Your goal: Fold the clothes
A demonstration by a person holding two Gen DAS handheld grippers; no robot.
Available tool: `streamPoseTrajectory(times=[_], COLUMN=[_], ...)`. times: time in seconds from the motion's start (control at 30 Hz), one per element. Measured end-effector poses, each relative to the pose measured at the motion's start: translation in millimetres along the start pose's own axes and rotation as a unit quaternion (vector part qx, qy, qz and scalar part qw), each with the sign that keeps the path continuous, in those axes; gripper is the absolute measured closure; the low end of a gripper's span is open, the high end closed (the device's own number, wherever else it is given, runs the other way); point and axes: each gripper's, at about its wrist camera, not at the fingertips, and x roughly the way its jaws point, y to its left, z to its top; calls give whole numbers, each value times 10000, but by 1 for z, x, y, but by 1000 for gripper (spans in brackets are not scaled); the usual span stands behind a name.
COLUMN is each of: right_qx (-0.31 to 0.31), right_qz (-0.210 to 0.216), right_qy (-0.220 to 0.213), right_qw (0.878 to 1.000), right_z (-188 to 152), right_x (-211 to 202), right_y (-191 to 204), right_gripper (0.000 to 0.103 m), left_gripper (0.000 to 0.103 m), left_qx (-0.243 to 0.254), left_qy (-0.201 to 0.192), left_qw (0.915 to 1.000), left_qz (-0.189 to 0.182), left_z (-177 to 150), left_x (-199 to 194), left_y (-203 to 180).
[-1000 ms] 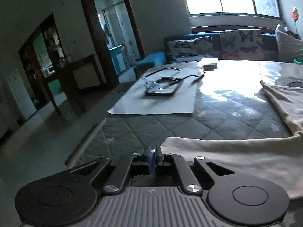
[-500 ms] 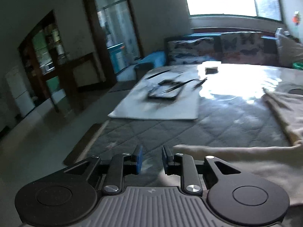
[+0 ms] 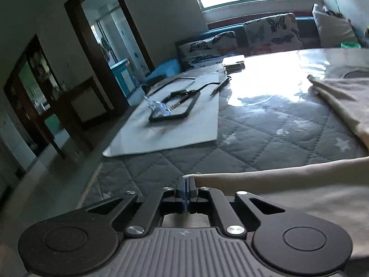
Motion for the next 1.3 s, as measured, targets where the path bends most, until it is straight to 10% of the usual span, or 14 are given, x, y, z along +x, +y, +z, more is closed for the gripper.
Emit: streamPoseTrajectory(times=[0.4,0.6,0.87,1.3], right_qx=[-120,-364,-824,-1181], right_qz=[-43,245,821,946], right_qy=[-53,-197,-312,-91], right_qw=[9999,9988,9927,9884], right_z=[2,6,9,-11], right_x=[-7,-24,-34,-39], right_y=[4,21,58,72], right_gripper=[17,17,17,17], left_gripper=[95,95,97,94], left_qx=[-294,-116,990,1516], left_qy=[-37,-491,-856,-689], left_qw=[9996,9899,9531,9471], left_qz=[37,-1326,-2729,-2743], left_z=[8,15,-4,-29], left_x=[-17,-85,-134,-147], left_y=[14,-23,-92,-95])
